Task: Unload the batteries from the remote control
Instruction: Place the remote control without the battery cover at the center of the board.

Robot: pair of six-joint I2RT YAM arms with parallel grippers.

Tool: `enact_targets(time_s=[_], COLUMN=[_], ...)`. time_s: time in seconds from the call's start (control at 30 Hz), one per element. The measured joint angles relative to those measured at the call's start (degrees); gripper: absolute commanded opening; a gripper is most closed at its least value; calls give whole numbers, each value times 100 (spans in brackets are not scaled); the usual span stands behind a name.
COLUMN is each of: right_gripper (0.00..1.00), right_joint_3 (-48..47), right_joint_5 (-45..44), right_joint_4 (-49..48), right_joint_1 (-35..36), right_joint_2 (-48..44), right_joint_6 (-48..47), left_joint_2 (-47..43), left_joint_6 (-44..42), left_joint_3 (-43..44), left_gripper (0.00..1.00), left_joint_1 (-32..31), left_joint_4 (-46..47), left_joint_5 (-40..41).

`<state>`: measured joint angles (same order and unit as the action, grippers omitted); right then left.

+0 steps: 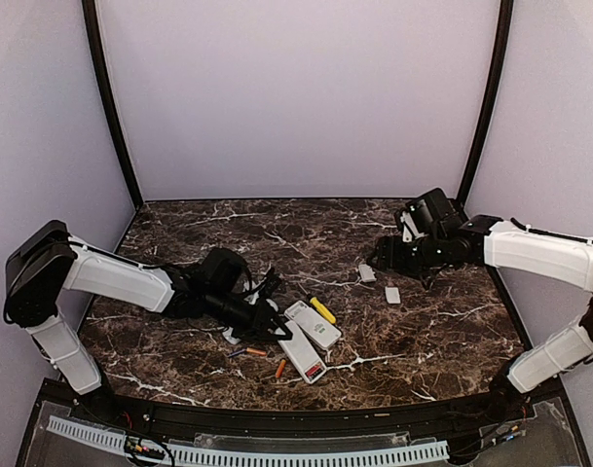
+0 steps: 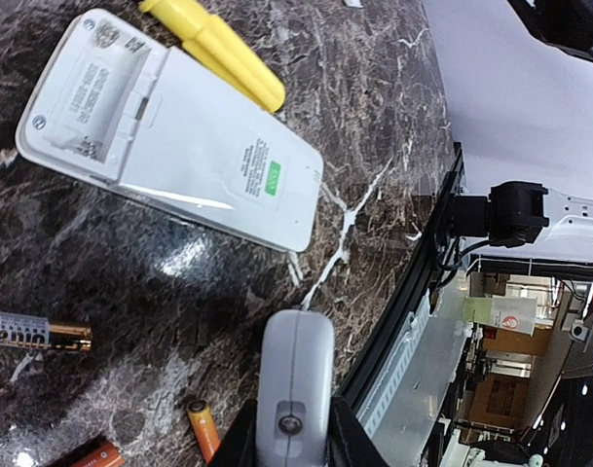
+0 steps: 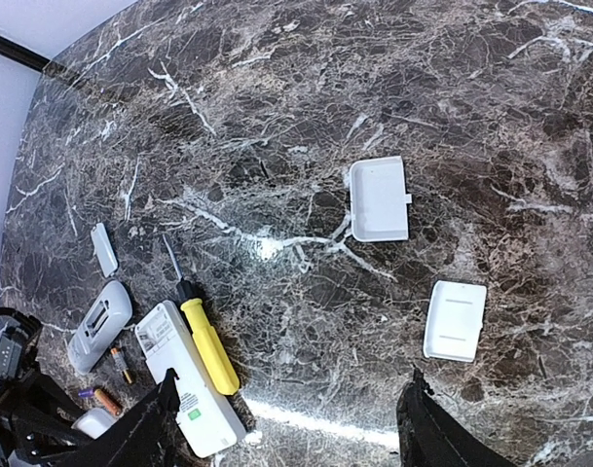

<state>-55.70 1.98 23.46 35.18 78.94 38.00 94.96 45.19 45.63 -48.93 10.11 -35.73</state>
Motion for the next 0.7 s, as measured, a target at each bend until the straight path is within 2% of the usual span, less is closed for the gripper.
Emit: enact_targets(time_s=[0.33, 0.7], right_gripper=[75, 75], right_joint_3=[-2, -44], right_joint_5=[4, 2], right_joint_4=[-2, -24], right_joint_1=[57, 85], right_joint_2=[61, 68], right_joint_6=[-2, -2], left_joint_2=[227, 369], left_joint_6=[-278, -433], left_joint_3=[131, 420], left_gripper=[36, 39], left_joint_1=[0, 0], left_joint_4=[-531, -761], left_joint_5=[245, 367])
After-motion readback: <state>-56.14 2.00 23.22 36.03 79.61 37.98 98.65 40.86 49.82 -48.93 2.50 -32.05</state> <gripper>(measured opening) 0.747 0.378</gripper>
